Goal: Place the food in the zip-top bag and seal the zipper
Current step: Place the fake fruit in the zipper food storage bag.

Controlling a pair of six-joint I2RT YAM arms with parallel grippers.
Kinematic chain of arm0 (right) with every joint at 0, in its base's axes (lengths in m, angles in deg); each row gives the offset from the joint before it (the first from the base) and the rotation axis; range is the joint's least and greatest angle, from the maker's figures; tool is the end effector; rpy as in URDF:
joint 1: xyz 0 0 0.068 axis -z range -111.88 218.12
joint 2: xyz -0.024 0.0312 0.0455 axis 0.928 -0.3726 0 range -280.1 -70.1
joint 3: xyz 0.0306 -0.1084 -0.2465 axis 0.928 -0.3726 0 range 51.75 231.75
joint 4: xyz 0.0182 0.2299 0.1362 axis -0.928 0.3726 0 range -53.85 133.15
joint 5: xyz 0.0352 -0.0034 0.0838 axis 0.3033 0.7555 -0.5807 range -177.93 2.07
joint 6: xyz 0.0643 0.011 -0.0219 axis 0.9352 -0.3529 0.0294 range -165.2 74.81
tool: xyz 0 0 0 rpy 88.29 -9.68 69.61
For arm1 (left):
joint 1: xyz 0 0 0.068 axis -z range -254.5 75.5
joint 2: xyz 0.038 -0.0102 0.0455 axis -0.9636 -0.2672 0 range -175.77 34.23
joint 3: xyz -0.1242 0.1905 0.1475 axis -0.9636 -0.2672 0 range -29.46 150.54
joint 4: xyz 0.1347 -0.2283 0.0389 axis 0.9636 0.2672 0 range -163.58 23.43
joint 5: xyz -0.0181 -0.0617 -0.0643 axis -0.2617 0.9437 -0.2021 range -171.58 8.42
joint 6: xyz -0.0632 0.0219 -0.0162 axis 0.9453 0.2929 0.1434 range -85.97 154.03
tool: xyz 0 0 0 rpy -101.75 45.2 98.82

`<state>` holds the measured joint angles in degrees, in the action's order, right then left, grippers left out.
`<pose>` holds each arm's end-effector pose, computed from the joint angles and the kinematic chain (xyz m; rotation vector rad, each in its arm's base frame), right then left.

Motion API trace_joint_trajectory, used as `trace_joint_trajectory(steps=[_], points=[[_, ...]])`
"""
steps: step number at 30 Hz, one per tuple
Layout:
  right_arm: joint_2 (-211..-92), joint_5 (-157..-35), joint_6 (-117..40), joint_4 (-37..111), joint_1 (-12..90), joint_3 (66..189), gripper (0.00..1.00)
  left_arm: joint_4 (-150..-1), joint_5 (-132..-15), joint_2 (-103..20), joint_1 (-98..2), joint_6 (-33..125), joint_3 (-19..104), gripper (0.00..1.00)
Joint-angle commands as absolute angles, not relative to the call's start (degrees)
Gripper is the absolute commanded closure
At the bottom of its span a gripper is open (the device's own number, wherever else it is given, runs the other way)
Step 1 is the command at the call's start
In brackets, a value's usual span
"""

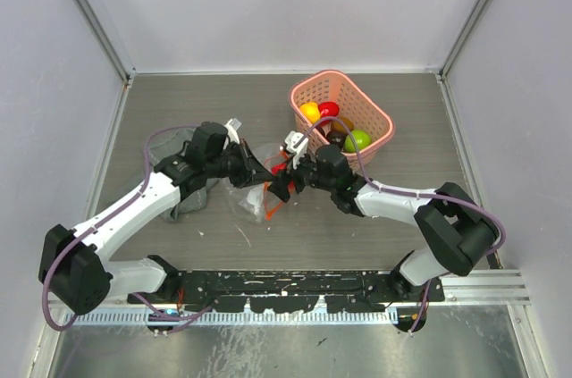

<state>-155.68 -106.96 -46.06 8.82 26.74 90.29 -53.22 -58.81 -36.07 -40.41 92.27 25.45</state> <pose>0.2390 0.2347 0.1888 -0.9231 1.7471 0.7871 0.2299 -0.1816 0.2782 -0.2667 2.4602 -1.2531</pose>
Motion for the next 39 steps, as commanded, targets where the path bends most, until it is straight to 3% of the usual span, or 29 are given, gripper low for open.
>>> trace_joint_trajectory(steps=[1,22,32,35,39], points=[[-153.82,-108.76,-43.54,-4.61,27.08,91.64,0.64,-55.31,-57.04,-34.99,-41.01,93.73,22.61,1.00],[-164.35,-113.55,-46.42,-19.44,26.05,90.95,0.47,-62.69,-54.60,-32.29,-42.90,98.45,17.33,1.00],[-163.50,-112.23,-47.09,-13.92,25.54,92.96,0.27,-63.76,-54.79,-30.87,-43.97,99.07,16.00,1.00],[-162.60,-112.42,-47.34,-13.68,25.43,92.80,0.10,-64.65,-54.54,-30.35,-44.47,99.86,15.26,1.00],[-161.29,-112.69,-48.36,-11.51,25.47,93.24,0.01,-65.26,-54.81,-29.45,-45.07,100.45,14.10,1.00]])
